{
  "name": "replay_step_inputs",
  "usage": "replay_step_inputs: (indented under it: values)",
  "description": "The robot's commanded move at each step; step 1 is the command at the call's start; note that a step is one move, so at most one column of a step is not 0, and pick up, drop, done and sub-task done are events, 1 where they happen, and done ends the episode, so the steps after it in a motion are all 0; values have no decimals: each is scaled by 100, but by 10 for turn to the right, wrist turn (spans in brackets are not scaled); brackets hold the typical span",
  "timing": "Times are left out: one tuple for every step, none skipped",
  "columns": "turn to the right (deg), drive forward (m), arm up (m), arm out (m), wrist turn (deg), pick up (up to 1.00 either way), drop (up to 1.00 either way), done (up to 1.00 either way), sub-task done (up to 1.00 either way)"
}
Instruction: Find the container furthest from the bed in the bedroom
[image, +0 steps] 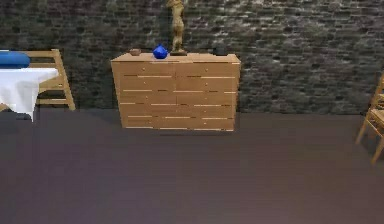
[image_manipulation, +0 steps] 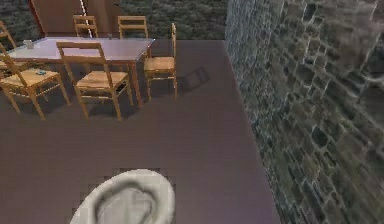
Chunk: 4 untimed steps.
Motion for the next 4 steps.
replay_step_inputs:
  values:
    - [0, 95, 0, 0, 0, 0, 0, 0, 0]
    - [180, 0, 0, 0, 0, 0, 0, 0, 0]
    - [0, 100, 0, 0, 0, 0, 0, 0, 0]
    - [180, 0, 0, 0, 0, 0, 0, 0, 0]
